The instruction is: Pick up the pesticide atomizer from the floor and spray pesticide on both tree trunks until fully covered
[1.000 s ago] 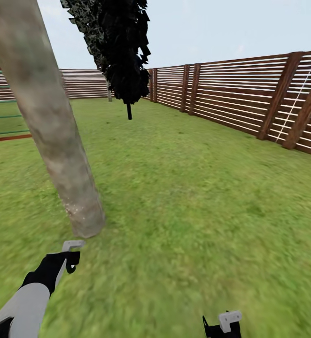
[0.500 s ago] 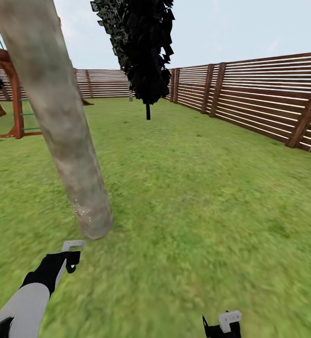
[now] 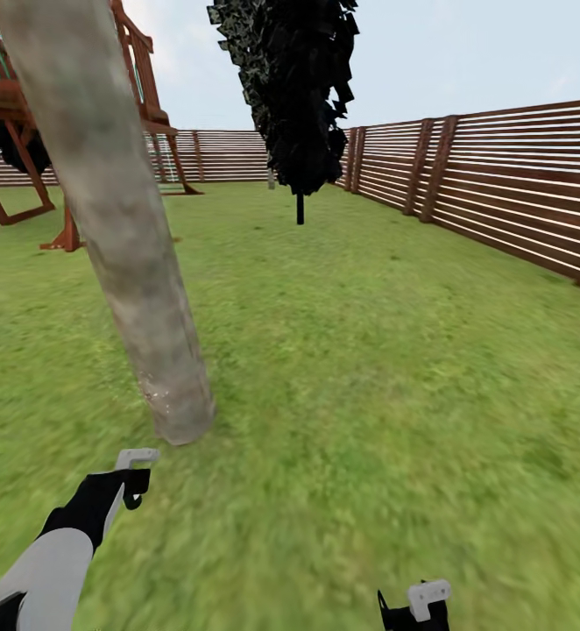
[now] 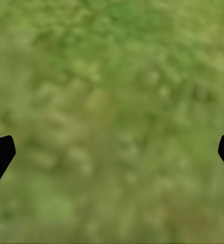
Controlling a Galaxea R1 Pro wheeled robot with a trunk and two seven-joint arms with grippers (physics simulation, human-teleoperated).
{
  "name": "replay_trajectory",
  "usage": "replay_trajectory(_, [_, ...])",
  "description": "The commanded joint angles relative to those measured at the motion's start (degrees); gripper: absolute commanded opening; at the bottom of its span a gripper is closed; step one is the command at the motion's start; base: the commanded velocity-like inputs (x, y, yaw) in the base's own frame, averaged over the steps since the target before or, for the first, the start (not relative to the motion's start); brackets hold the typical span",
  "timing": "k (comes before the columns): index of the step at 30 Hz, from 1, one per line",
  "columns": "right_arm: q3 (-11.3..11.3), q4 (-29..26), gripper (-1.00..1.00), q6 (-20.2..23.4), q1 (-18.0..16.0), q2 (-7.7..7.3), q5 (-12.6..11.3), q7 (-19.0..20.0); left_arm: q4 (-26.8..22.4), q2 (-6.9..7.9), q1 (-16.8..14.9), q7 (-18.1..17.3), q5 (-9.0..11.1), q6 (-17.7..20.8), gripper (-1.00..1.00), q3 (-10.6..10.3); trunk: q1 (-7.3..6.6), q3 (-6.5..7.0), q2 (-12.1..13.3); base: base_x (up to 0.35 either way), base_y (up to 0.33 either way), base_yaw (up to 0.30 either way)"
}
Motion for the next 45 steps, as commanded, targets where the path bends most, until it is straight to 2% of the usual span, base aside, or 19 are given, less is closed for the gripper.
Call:
replay_trajectory(1, [0.0, 0.0, 1.00, 0.0, 0.0, 0.00, 0.0, 0.0, 0.0, 0.00, 0.0, 0.0, 0.0, 0.0, -1.00, 0.0, 0.00, 0.00, 0.0, 0.136, -0.267, 0.274])
replay_trajectory(8, [-0.1, -0.1, 1.00, 0.0, 0.0, -0.09, 0.0, 0.0, -0.7, -0.52, 0.0, 0.0, 0.3, -0.4, -1.00, 0.0, 0.00, 0.00, 0.0, 0.159, -0.225, 0.278])
replay_trajectory(11, [-0.1, -0.1, 1.00, 0.0, 0.0, -0.09, -0.1, 0.0, -3.8, -1.00, -0.4, -0.5, 3.5, -0.3, -1.00, -0.4, 0.00, 0.00, 0.0, 0.009, -0.068, 0.176])
replay_trajectory(15, [-0.1, -0.1, 1.00, 0.0, 0.0, -0.12, 0.0, 0.1, -4.6, -2.75, -3.8, -0.7, 4.4, 0.9, -1.00, -0.8, 0.00, 0.00, 0.0, 0.001, -0.005, 0.018])
replay_trajectory(16, [-0.1, -0.1, 1.00, 0.0, 0.0, -0.16, 0.0, 0.1, -4.6, -3.79, -6.4, -0.8, 4.4, 3.9, -1.00, -1.9, 0.00, 0.00, 0.0, 0.000, 0.000, 0.001])
replay_trajectory(19, [-0.1, -0.1, 1.00, 0.0, 0.0, -0.17, 0.0, 0.1, -4.7, -4.10, -8.3, -0.9, 4.4, 5.8, -1.00, -6.6, 0.00, 0.00, 0.0, 0.000, 0.000, 0.000])
replay_trajectory(21, [-0.1, -0.1, 1.00, 0.0, 0.0, -0.17, 0.0, 0.0, -4.7, -2.91, -9.0, -1.3, 4.4, 8.6, -1.00, -8.8, 0.00, 0.00, 0.0, 0.000, 0.000, 0.000])
replay_trajectory(23, [-0.1, -0.1, 1.00, 0.1, 0.0, -0.23, 0.0, 0.0, -4.7, 1.42, -9.9, -4.8, 4.4, 10.3, -1.00, -9.3, 0.00, 0.00, 0.0, 0.000, 0.000, 0.000])
replay_trajectory(25, [-0.1, -0.1, 1.00, 0.1, 0.0, -0.25, 0.0, 0.0, -4.7, 3.97, -10.0, -9.2, 4.2, 10.6, -1.00, -9.4, 0.00, 0.00, 0.0, 0.000, 0.000, 0.000])
replay_trajectory(27, [-0.1, -0.2, 1.00, 0.1, 0.0, -0.26, -0.1, 0.0, -4.8, 3.55, -10.1, -12.1, 4.1, 10.7, -1.00, -10.1, 0.00, 0.00, 0.0, 0.000, 0.000, 0.000])
replay_trajectory(29, [-0.1, -0.2, 1.00, 0.1, 0.0, -0.26, -0.1, 0.0, -5.6, 0.58, -10.5, -12.6, 4.2, 12.1, -1.00, -13.8, 0.00, 0.00, 0.0, 0.000, 0.000, 0.122])
replay_trajectory(31, [-0.1, -0.2, 1.00, 0.1, 0.0, -0.26, -0.1, 0.0, -8.5, -0.39, -11.3, -12.8, 4.2, 15.6, -1.00, -14.9, 0.00, 0.00, 0.0, 0.000, 0.000, 0.246])
replay_trajectory(34, [-0.1, -0.2, 1.00, 0.1, 0.0, -0.26, -0.1, 0.0, -11.3, 0.87, -11.7, -14.2, 4.2, 17.3, -1.00, -15.1, 0.00, 0.00, 0.0, 0.000, 0.000, 0.105])
replay_trajectory(36, [-0.1, -0.2, 1.00, 0.1, 0.0, -0.26, -0.1, 0.0, -12.8, 3.26, -11.8, -18.1, 4.1, 19.2, -1.00, -15.1, 0.00, 0.00, 0.0, 0.000, 0.000, 0.016])
replay_trajectory(37, [-0.1, -0.2, 1.00, 0.1, 0.0, -0.26, -0.1, 0.0, -13.8, 3.49, -11.8, -19.2, 4.1, 19.5, -1.00, -15.2, 0.00, 0.00, 0.0, 0.000, 0.000, 0.003])
replay_trajectory(39, [-0.1, -0.2, 1.00, 0.1, 0.0, -0.26, -0.1, 0.0, -14.9, 2.83, -11.8, -19.9, 4.1, 19.7, -1.00, -16.0, 0.00, 0.00, 0.0, 0.000, 0.000, 0.001])
replay_trajectory(41, [-0.1, -0.2, 1.00, 0.1, 0.0, -0.26, -0.1, 0.0, -16.2, 0.74, -11.8, -20.1, 4.2, 21.8, -1.00, -19.9, 0.00, 0.00, 0.0, 0.000, 0.000, 0.000])
replay_trajectory(42, [-0.1, -0.2, 1.00, 0.1, 0.0, -0.26, -0.1, 0.0, -17.2, 0.62, -12.5, -20.1, 4.3, 23.3, -1.00, -20.8, 0.00, 0.00, 0.0, 0.000, 0.000, 0.000])
replay_trajectory(45, [-0.1, -0.1, 1.00, 0.1, 0.0, -0.26, -0.1, 0.0, -17.7, 5.32, -14.1, -21.0, 4.4, 24.1, -1.00, -20.8, 0.00, 0.00, 0.0, 0.000, 0.000, 0.000])
